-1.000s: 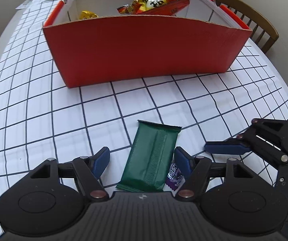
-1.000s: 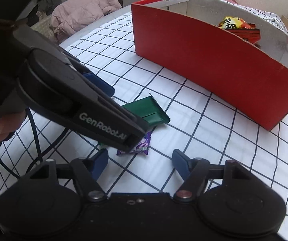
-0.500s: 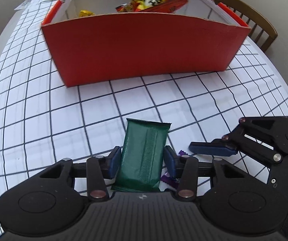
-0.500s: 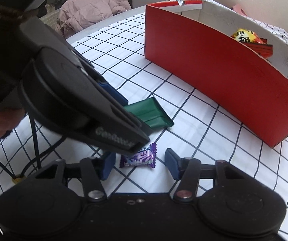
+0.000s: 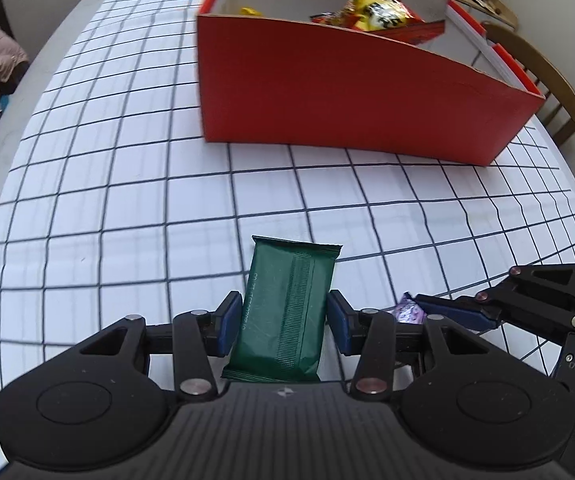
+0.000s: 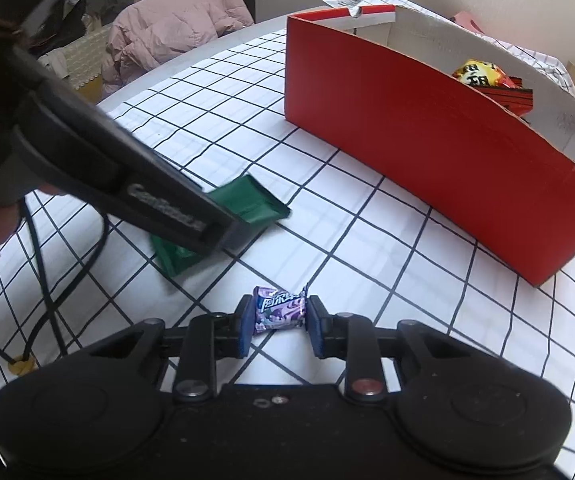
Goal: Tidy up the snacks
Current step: 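Lift both held snacks and carry them over the red box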
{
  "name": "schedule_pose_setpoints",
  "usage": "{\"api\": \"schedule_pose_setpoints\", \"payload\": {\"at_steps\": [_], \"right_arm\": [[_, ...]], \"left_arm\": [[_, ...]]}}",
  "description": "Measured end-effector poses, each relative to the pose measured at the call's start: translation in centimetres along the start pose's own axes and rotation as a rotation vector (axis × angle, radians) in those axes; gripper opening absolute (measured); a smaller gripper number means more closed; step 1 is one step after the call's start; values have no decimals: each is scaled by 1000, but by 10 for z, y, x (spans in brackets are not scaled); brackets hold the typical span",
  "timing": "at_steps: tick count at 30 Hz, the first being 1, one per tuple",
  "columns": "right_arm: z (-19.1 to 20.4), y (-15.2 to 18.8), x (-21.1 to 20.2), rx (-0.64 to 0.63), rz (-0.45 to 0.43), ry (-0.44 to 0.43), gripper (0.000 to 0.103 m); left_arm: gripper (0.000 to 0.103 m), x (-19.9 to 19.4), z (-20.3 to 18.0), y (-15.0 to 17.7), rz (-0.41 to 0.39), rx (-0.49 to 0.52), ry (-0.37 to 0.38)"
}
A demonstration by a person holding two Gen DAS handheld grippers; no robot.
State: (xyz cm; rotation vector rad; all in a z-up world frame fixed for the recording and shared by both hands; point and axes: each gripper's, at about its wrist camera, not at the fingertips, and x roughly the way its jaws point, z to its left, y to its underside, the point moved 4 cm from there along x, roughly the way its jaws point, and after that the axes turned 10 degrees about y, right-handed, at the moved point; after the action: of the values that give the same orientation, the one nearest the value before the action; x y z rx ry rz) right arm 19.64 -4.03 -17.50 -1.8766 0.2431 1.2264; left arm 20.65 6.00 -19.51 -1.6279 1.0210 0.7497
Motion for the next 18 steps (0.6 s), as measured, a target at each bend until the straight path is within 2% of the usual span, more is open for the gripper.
{"api": "schedule_pose_setpoints", "payload": {"at_steps": [9, 18], "right_arm": [[-8, 0, -18, 77, 0, 22, 26], [-29, -13, -50, 183, -46, 50, 26]], "left_arm": [[45, -27, 9, 14, -44, -78, 20], [45, -61, -1, 10, -117, -104, 32]]}}
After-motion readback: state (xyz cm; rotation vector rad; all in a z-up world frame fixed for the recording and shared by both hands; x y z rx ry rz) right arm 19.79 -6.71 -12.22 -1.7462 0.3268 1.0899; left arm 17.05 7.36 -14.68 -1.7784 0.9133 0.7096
